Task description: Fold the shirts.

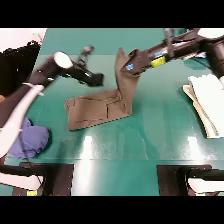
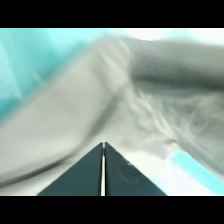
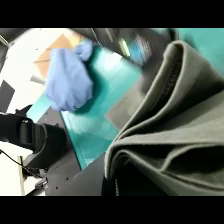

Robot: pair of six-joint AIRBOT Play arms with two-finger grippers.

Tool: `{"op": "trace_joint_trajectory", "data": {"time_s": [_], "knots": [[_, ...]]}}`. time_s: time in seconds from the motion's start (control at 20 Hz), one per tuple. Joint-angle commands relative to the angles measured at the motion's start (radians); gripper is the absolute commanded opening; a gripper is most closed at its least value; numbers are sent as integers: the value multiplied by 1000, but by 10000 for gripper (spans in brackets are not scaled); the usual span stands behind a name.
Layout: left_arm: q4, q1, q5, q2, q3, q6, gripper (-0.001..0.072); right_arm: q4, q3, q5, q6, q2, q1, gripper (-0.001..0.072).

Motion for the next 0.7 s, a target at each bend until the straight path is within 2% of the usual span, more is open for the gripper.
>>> {"op": "trace_joint_trajectory", "data": {"time_s": [0.0, 0.1, 0.15, 0.2, 0.3, 0.4, 0.55, 0.65], "knots": [[119, 168, -40, 180, 0, 3, 28, 3, 2, -141, -60, -70, 183, 34], [126, 246, -41, 254, 0, 3, 28, 3, 2, -236, -124, -129, 305, 245], [126, 275, -42, 281, 0, 2, 28, 2, 2, -260, -148, -152, 351, 390], [126, 298, -43, 304, 0, 2, 28, 2, 2, -258, -166, -173, 385, 492], [126, 320, -53, 323, 0, 2, 28, -16, 1, -208, -168, -190, 403, 488], [126, 320, -84, 325, 0, 2, 28, -98, 1, -136, -142, -180, 366, 487], [116, 317, -111, 325, -1, 2, 28, -223, -23, -51, -77, -148, 246, 482], [114, 317, -127, 325, -1, 2, 28, -228, -103, -56, -70, -110, 131, 481]]}}
